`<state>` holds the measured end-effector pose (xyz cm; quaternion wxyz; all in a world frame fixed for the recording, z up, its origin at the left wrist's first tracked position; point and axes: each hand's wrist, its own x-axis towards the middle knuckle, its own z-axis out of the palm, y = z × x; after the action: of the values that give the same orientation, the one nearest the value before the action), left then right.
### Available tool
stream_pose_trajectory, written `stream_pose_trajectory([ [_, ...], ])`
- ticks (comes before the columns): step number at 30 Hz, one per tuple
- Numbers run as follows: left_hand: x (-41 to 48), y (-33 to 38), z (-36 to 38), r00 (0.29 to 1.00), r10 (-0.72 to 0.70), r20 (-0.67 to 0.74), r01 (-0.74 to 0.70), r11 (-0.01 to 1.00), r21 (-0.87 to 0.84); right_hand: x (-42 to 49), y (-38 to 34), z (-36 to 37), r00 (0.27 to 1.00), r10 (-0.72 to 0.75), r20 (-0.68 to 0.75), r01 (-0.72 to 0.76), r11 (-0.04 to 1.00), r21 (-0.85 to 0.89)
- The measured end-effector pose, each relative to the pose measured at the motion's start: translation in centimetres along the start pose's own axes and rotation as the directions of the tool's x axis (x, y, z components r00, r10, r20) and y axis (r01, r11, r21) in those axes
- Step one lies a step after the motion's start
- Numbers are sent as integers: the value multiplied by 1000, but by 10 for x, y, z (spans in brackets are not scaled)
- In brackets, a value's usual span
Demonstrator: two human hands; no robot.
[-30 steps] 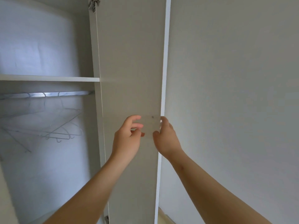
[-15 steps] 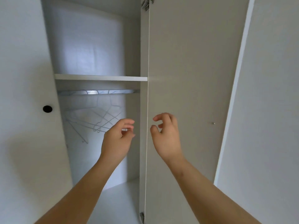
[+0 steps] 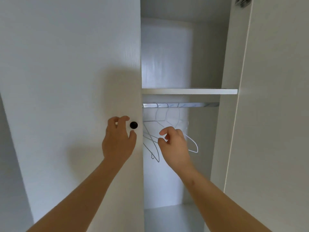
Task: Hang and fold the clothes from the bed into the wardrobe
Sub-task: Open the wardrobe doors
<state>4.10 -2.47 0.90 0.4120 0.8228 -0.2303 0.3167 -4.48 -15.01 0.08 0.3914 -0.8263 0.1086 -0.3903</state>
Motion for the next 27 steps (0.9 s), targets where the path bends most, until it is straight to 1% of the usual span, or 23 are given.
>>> stream_pose_trajectory([
  [4, 23, -25, 10, 989, 75, 124, -88, 991, 105, 13, -1, 36, 1000, 6, 13, -6, 1000, -12],
  [7, 34, -34, 21, 966, 80, 247, -118, 983, 140, 18, 3, 48, 1000, 31, -1, -31, 999, 9],
  [9, 40, -36, 27, 952, 80, 296, -128, 981, 147, 21, 7, 50, 998, 43, -34, -43, 999, 26],
  [11, 45, -37, 30, 948, 79, 310, -118, 987, 110, 22, 10, 49, 997, 58, -51, -57, 998, 22],
  [14, 49, -33, 29, 958, 49, 282, -66, 996, 52, 18, 16, 48, 996, 78, -46, -78, 997, 11],
  [18, 37, -22, 19, 975, 42, 218, -46, 999, 13, 6, 18, 46, 997, 77, -30, -75, 996, 50],
  [23, -8, -12, -7, 997, 42, 60, -37, 996, -76, -12, 10, 33, 999, 41, 4, -41, 991, 127],
  [25, -27, -8, -22, 1000, 3, -9, -4, 994, -105, -25, 8, 26, 998, 39, 51, -47, 986, 161],
  [27, -43, -4, -37, 996, -65, -53, 57, 989, -138, -40, 6, 20, 994, 41, 98, -57, 986, 159],
])
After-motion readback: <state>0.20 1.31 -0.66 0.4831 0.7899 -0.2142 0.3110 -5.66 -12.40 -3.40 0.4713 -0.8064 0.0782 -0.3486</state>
